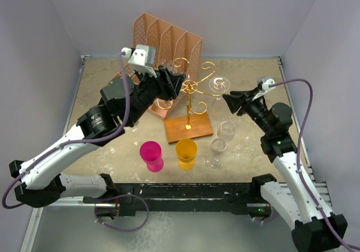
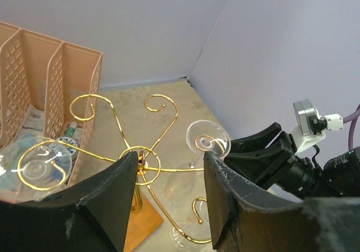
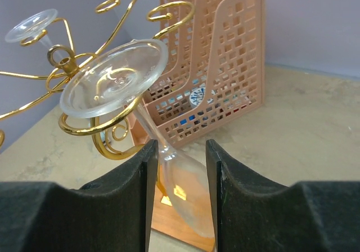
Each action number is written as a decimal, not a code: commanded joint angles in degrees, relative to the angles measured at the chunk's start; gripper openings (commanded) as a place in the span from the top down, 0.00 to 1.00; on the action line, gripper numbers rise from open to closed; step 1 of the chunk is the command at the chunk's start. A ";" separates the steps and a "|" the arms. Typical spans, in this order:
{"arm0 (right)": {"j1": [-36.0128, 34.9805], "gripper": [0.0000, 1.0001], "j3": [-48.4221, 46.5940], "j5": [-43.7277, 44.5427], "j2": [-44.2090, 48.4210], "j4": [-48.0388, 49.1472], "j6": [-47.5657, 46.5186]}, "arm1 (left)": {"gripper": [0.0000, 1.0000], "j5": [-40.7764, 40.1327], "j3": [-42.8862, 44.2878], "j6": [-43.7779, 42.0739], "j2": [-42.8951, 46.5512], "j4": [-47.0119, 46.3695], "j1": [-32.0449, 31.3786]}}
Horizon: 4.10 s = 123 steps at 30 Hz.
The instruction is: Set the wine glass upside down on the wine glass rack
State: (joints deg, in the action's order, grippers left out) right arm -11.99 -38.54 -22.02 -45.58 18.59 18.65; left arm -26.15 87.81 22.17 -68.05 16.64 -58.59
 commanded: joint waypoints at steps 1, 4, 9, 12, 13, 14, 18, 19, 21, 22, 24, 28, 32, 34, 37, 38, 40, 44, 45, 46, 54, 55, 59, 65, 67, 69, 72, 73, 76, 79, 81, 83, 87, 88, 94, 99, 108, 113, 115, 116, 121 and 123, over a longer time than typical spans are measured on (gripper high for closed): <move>0.06 0.58 -1.80 5.09 3.28 -3.85 1.29 | 0.52 0.87 0.47 1.66 2.40 1.09 -0.07; 0.04 0.58 -3.21 7.01 3.85 -7.01 1.86 | 0.52 0.99 0.47 1.73 2.84 2.16 -0.10; 0.04 0.57 -7.55 14.83 5.83 -14.92 7.49 | 0.50 1.32 0.56 2.47 4.13 5.39 -0.12; 0.09 0.55 -10.65 18.02 6.78 -24.91 14.38 | 0.49 1.11 -1.10 2.88 6.26 7.26 -0.04; 0.05 0.56 -11.21 18.94 6.85 -27.92 15.70 | 0.48 0.76 -1.79 3.32 7.24 7.80 -0.07; 0.06 0.56 -11.61 19.54 6.90 -30.63 17.37 | 0.48 0.61 -2.72 3.58 8.34 8.18 -0.06; 0.08 0.57 -12.40 23.40 6.62 -40.90 22.72 | 0.47 -0.17 -6.68 5.07 13.46 10.13 -0.10; 0.09 0.58 -12.49 24.94 6.62 -43.14 23.86 | 0.47 -0.39 -7.55 5.34 14.68 10.64 -0.05; 0.08 0.58 -12.60 28.29 6.97 -48.64 26.36 | 0.47 -0.79 -9.11 6.01 16.84 12.25 -0.11; 0.05 0.57 -12.46 27.56 7.25 -50.11 26.94 | 0.47 -1.15 -9.80 6.22 17.83 12.85 -0.07; 0.13 0.57 -12.02 24.44 8.40 -50.98 26.30 | 0.47 -2.14 -10.60 6.98 19.47 14.15 -0.09; 0.04 0.54 -11.89 24.86 9.91 -52.51 25.18 | 0.47 -3.02 -12.37 7.85 22.03 15.12 -0.06; 0.06 0.55 -11.00 22.84 7.16 -53.64 20.99 | 0.46 -3.56 -13.69 7.97 23.58 15.53 -0.02; 0.04 0.56 -10.64 22.13 6.50 -53.77 19.58 | 0.46 -4.15 -14.03 7.89 23.79 15.95 -0.02; 0.04 0.52 -9.70 21.26 5.85 -53.62 17.08 | 0.46 -4.69 -15.00 7.49 23.84 15.64 -0.06; 0.04 0.50 -9.07 20.29 5.42 -53.39 16.31 | 0.46 -4.73 -15.23 7.38 23.80 15.38 -0.09; 0.04 0.48 -8.32 19.14 4.65 -52.89 15.27 | 0.46 -4.70 -15.40 6.99 23.48 15.08 -0.07; 0.04 0.49 -8.13 18.86 3.12 -52.20 13.76 | 0.46 -4.80 -15.20 6.48 23.14 14.79 -0.08; 0.04 0.50 -7.98 18.33 2.55 -51.88 13.17 | 0.46 -4.84 -15.25 6.35 23.21 14.71 -0.04; -0.01 0.51 -7.93 17.92 1.66 -51.70 12.66 | 0.46 -4.92 -15.32 6.19 23.27 14.57 -0.01; -0.35 0.55 -7.43 16.06 -2.59 -50.54 10.15 | 0.46 -6.11 -16.40 5.39 24.41 13.76 -0.04; -0.44 0.56 -7.31 16.00 -2.75 -50.46 10.15 | 0.45 -6.27 -16.51 5.28 24.50 13.69 -0.04; -0.87 0.64 -7.07 15.82 -4.52 -49.86 10.21 | 0.45 -6.49 -16.72 4.60 24.54 13.04 -0.07; -3.23 0.82 -11.17 21.81 -6.36 -50.28 11.72 | 0.45 -6.66 -16.17 3.43 24.46 12.83 -0.01; -5.16 0.86 -12.66 26.20 -6.66 -50.67 12.64 | 0.45 -7.19 -16.04 2.96 24.42 12.48 -0.04; -6.32 0.92 -13.75 29.24 -7.48 -51.45 13.07 | 0.45 -7.34 -15.85 2.48 24.24 12.05 -0.05; -7.43 0.99 -16.44 32.60 -8.23 -52.23 13.65 | 0.44 -7.19 -15.40 1.89 23.82 11.90 -0.02; -7.56 1.00 -17.18 33.44 -8.35 -52.45 13.68 | 0.44 -7.03 -15.11 1.76 23.64 11.98 -0.05; -7.71 1.00 -19.04 35.08 -8.51 -52.62 13.67 | 0.44 -6.81 -14.62 1.49 23.32 12.01 -0.04; -7.79 1.00 -20.49 36.01 -8.88 -53.33 13.82 | 0.44 -6.45 -14.26 1.62 23.31 11.69 -0.05; -7.79 1.00 -21.98 37.15 -8.62 -54.00 14.01 | 0.44 -5.81 -13.81 1.76 23.32 11.45 -0.08; -7.79 1.00 -24.46 38.99 -8.12 -54.86 14.54 | 0.44 -5.02 -13.32 2.04 23.24 10.92 -0.05; -7.79 1.00 -30.81 44.23 -5.43 -55.01 15.82 | 0.43 -2.63 -12.32 3.03 22.92 9.11 -0.05; -7.79 1.00 -31.88 45.77 -4.55 -54.42 16.09 | 0.43 -1.99 -12.06 3.34 22.71 8.54 -0.09; -7.81 1.00 -33.66 52.82 0.64 -50.43 19.51 | 0.42 0.52 -9.43 7.28 19.95 5.58 -0.04; -7.79 1.00 -34.91 56.99 3.33 -48.66 21.56 | 0.42 2.97 -6.56 10.70 16.39 3.11 -0.04; -7.79 1.00 -37.96 61.05 6.11 -43.53 21.62 | 0.42 5.80 -3.49 15.20 10.47 -1.69 -0.04; -7.83 1.00 -37.66 50.69 9.67 -31.48 20.88 | 0.42 5.93 -1.52 19.39 7.13 -4.85 -0.04; -7.79 1.00 -37.02 47.39 10.40 -26.94 21.13 | 0.42 6.01 -1.65 21.68 6.29 -7.73 -0.06; -7.79 1.00 -36.94 46.00 10.49 -24.38 21.16 | 0.42 5.91 -1.75 22.96 5.86 -9.08 -0.05; -7.79 1.00 -32.91 35.43 10.79 -10.48 23.79 | 0.42 7.11 -2.54 29.71 3.21 -17.18 -0.11; -7.79 1.00 -30.85 31.39 10.11 -5.21 25.72 | 0.39 10.86 -2.59 30.55 1.58 -22.58 -0.12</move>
State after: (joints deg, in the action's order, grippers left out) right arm -19.59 -72.16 20.36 -34.33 -4.75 40.21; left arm -20.62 83.79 47.31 -64.45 7.20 -58.57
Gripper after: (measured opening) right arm 0.014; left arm 0.588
